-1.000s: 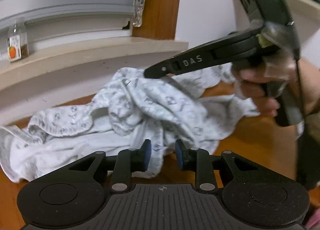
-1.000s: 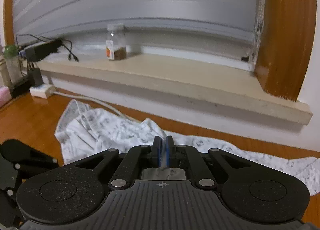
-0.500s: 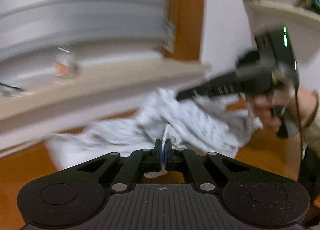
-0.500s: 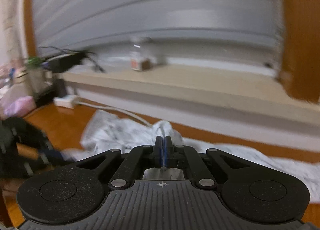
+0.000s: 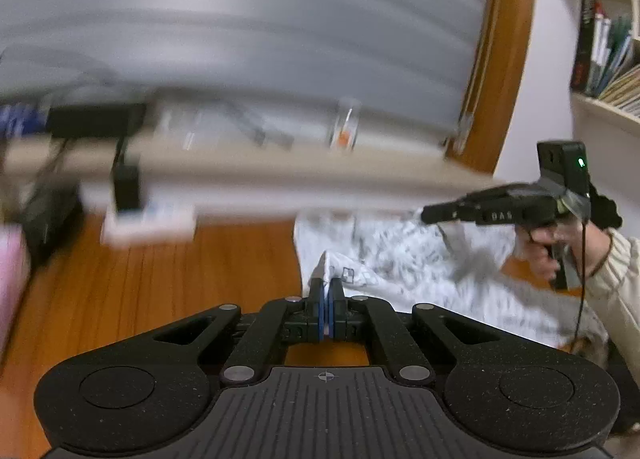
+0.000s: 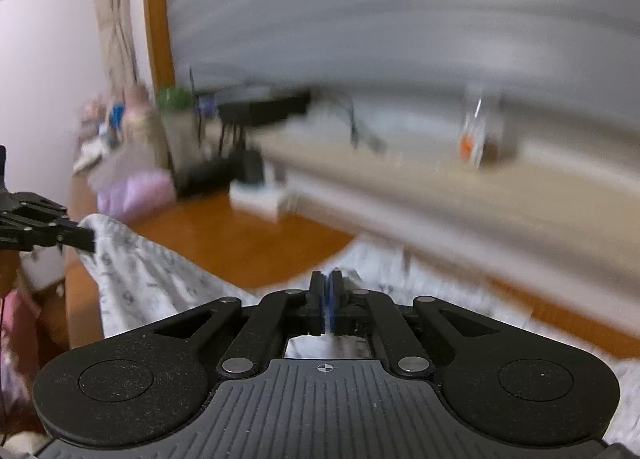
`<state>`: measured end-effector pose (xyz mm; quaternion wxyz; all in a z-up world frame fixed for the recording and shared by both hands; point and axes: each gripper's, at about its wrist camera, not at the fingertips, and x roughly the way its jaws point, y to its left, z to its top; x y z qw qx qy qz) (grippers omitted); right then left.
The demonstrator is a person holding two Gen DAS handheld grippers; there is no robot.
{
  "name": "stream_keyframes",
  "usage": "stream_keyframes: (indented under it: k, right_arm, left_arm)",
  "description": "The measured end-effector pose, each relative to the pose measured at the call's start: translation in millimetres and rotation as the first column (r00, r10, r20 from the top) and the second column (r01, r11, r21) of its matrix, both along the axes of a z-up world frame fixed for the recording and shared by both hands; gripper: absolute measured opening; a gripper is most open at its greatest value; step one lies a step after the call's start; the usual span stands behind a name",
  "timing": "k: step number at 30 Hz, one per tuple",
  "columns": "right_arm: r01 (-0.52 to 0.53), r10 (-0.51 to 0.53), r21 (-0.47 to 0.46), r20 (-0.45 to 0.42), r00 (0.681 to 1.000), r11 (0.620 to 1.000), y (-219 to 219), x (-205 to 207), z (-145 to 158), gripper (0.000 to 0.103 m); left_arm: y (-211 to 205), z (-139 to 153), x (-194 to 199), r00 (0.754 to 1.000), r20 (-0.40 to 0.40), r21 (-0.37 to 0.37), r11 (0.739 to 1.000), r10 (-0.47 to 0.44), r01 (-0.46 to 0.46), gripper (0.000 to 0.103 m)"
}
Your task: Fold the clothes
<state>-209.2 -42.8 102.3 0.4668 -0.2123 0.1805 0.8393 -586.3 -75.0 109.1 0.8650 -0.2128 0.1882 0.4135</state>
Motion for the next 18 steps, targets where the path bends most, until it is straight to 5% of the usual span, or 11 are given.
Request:
stream_keyframes:
  k: [8, 18]
  right_arm:
    - [0.087, -0.082, -0.076, 0.067, 0.994, 0.993, -8.8, 31.0, -29.0, 0.032]
    - [0.180, -0.173, -0.074, 0.092, 0.981, 0.981, -37.9, 82.6, -31.2, 0.033]
  left_arm:
    - [6.0, -10.4, -18.3, 0.998, -0.040, -0.047, 0.998, 0.040, -0.042, 0.017]
    - [36.1, -11.4, 36.8, 0.998, -0.064, -0.025, 0.999, -0.024, 0.022, 0.017]
